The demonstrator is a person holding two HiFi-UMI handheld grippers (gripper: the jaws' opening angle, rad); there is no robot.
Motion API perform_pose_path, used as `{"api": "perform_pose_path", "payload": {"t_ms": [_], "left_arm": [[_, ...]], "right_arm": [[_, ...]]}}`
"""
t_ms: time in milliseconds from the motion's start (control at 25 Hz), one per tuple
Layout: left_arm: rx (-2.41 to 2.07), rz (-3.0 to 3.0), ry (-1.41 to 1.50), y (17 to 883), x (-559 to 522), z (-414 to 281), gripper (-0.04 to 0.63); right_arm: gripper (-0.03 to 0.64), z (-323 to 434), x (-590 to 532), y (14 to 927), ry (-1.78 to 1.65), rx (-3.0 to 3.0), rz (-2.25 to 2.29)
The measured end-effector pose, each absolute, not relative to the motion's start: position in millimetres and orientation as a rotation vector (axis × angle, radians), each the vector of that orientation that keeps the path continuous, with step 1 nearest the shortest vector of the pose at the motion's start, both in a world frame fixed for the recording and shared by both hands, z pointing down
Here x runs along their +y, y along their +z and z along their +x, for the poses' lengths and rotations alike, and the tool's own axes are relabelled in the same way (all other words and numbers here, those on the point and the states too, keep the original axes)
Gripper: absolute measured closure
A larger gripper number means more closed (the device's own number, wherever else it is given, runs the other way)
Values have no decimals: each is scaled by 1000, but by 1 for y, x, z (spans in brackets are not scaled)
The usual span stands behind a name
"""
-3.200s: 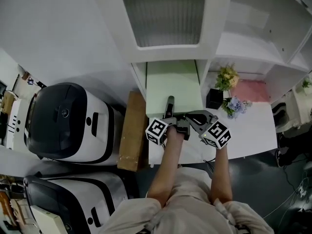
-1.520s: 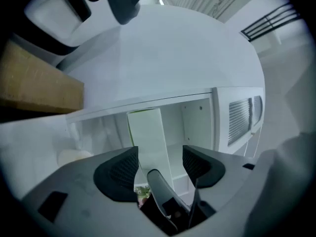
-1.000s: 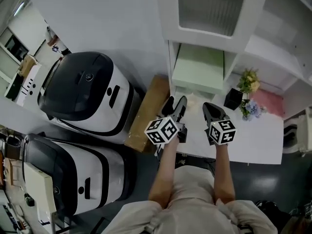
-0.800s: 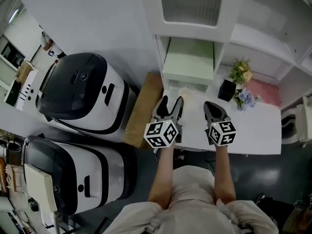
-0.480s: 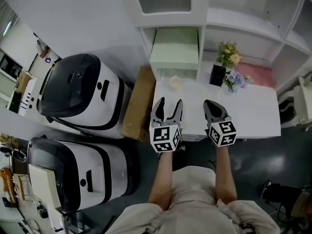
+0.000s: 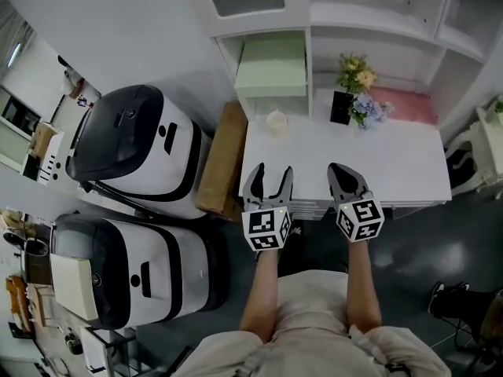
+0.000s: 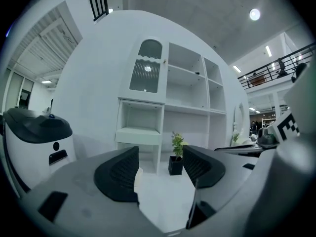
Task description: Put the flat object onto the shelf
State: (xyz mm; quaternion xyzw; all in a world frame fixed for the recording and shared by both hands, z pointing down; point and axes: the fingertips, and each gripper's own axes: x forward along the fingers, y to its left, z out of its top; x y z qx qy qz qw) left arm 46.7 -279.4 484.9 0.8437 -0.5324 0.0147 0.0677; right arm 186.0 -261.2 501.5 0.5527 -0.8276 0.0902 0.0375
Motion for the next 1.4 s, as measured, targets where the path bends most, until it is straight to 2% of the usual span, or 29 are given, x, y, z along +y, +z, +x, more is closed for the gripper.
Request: {"api": "perform_pose_path", "payload": {"t_ms": [280, 560, 1000, 1160, 1400], "left_arm": [[-1618, 2560, 24, 475, -258, 49, 316], [-1636, 2552, -19, 468, -242, 43, 350], [-1705, 2554, 13, 470, -224, 21, 482], [-1718, 2548, -6, 469, -219, 15, 576], [-1683, 2590, 20, 473, -212, 12, 586]], "right_arm": [[548, 187, -236, 491, 247, -2569, 1695], [548, 191, -222, 484, 241, -2578, 1722], [548, 174, -216, 488, 253, -2605, 1686], [548, 170, -209, 486, 239, -2609, 1683], [548, 163, -203, 486, 218, -2614, 1680]]}}
